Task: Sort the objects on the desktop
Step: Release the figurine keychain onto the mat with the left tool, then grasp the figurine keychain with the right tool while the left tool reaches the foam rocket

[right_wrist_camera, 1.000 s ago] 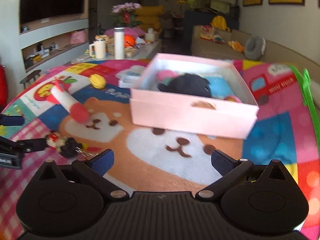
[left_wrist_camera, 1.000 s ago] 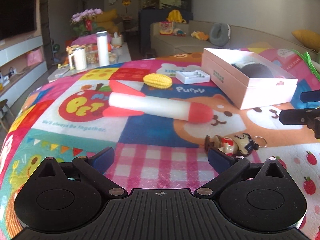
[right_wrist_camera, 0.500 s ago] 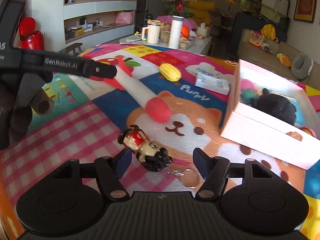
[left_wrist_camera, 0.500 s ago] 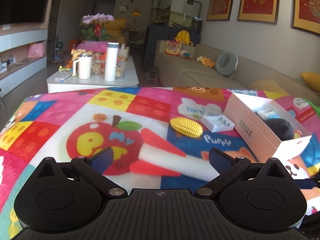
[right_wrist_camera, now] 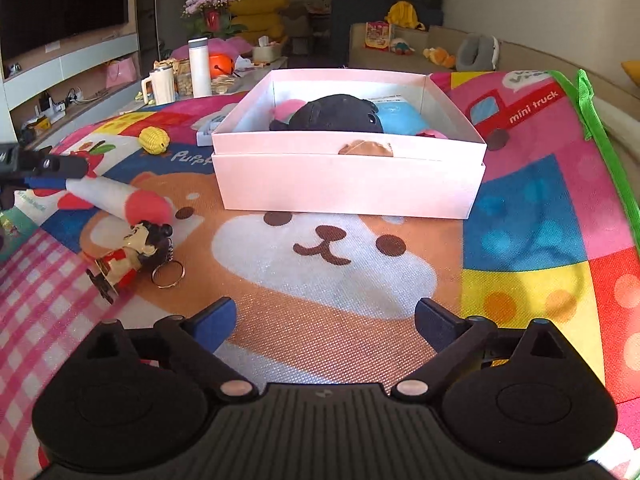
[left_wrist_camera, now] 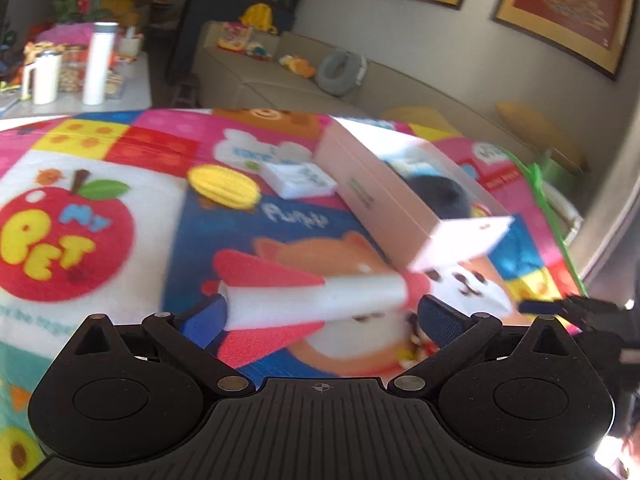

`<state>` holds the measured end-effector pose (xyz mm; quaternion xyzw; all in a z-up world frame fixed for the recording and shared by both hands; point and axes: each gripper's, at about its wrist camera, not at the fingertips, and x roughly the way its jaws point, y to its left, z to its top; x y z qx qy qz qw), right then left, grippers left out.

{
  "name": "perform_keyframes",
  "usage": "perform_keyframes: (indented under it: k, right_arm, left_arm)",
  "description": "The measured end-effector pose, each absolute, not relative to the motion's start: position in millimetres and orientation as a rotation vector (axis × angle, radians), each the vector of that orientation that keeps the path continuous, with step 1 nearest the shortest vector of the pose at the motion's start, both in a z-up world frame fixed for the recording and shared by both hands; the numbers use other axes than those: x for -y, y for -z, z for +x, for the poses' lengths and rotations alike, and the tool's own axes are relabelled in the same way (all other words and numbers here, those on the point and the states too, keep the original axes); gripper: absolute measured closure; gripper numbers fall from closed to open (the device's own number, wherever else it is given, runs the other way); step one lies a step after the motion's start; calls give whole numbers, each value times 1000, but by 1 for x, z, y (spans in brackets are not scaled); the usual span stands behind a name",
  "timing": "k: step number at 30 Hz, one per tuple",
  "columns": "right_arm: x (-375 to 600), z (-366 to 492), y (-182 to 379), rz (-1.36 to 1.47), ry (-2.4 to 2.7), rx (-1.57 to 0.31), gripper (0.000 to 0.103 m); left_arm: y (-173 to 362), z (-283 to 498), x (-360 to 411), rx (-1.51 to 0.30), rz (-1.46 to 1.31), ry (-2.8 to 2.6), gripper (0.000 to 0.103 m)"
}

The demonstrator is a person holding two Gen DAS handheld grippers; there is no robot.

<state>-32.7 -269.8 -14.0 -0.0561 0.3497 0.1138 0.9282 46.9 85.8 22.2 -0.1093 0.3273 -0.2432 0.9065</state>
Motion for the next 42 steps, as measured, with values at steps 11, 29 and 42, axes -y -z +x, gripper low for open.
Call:
perform_keyframes:
  k: [11, 29, 42]
  right_arm:
    - [211, -34, -14, -95, -480, -640, 20]
    - [260, -34, 2, -37, -297, -717, 52]
    - [316, -29, 14, 107, -136, -673, 51]
  left_arm:
    - [-21, -3, -79, -599, -115, 115, 0]
    - [-17, 26, -39, -624, 57, 215, 0]
    - [-27, 14, 0, -655, 19, 398, 0]
